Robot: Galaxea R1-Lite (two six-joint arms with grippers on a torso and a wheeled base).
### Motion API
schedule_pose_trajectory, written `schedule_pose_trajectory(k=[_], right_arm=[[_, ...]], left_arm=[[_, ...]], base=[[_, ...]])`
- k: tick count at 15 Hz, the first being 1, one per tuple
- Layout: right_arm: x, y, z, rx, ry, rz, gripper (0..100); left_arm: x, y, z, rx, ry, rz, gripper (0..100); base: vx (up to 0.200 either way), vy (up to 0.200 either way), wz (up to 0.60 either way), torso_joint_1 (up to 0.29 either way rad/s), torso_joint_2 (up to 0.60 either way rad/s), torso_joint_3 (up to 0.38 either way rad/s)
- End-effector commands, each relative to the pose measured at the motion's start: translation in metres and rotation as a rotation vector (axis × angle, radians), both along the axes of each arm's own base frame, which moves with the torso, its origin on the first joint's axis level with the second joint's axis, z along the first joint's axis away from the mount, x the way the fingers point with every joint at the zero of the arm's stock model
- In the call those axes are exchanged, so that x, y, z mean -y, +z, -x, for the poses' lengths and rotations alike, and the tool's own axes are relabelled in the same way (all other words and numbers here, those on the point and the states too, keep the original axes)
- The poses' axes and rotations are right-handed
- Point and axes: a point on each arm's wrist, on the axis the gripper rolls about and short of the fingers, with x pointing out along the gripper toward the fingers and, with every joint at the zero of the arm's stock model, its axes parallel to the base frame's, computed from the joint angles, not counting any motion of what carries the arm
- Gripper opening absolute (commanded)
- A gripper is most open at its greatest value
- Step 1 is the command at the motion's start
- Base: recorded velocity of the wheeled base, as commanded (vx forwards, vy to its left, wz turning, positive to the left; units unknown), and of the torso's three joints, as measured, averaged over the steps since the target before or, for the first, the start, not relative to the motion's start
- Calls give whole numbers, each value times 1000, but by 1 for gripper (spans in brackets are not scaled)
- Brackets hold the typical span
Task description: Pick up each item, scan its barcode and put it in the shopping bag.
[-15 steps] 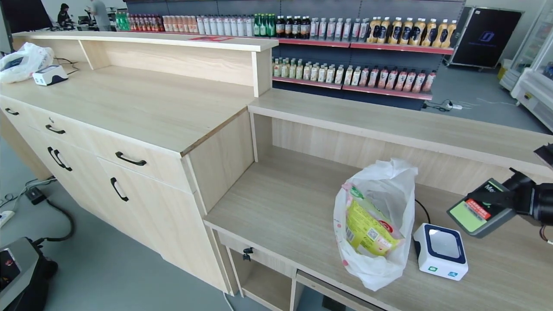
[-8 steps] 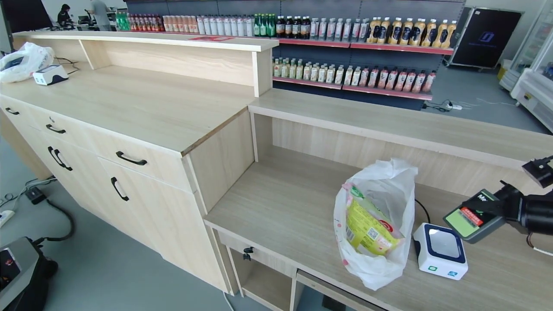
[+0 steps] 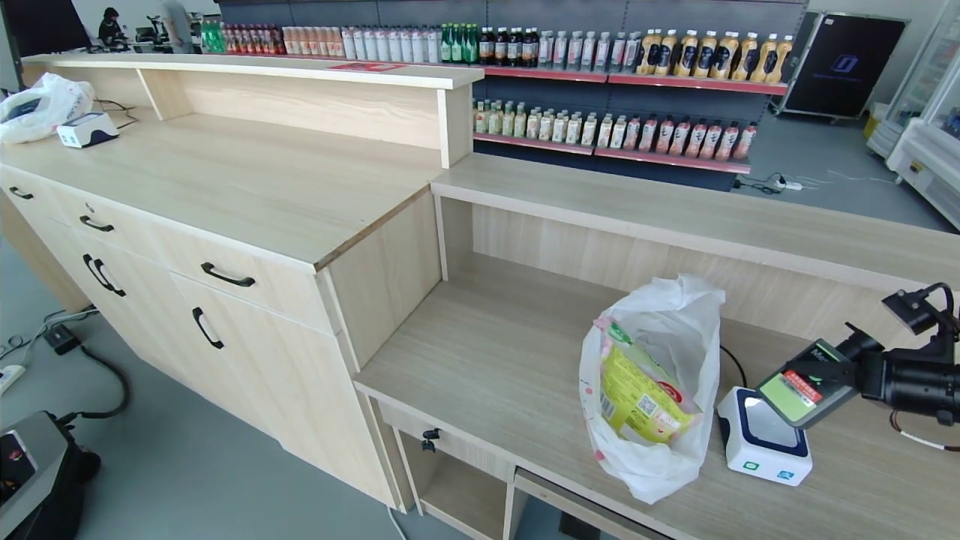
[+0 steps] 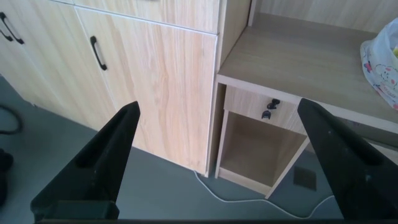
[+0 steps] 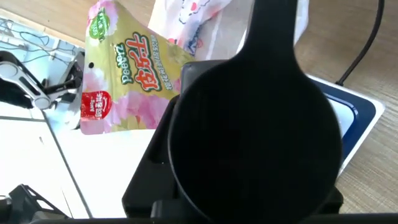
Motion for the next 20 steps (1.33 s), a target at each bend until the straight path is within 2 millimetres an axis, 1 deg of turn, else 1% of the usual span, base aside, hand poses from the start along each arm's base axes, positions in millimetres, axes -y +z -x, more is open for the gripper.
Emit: schedule_pose_trajectory(k=[1,5,11,14,16,20], right_arm=[[3,-6,-2,-13,-3,-6,0],[4,-7,-5,15,9,4,0],[-7,-17,-18,43,89,-2,0],[-7,-23,-23,56,101,7,0],[-8,-25,-28,70,109,14,0],[-7,-26,-31,77,112,19,0]], left_arm=[[0,0,0,-1,1,0,100],[0,0,0,-1,1,0,100],[0,0,0,-1,1,0,100],[0,0,0,-1,-1,0,100],[0,0,0,-1,-1,0,100],[0,0,0,-1,-1,0,100]], base=[[0,0,0,0,0,0],[0,0,0,0,0,0],[0,0,0,0,0,0],[0,0,0,0,0,0],[0,0,0,0,0,0],[0,0,0,0,0,0]])
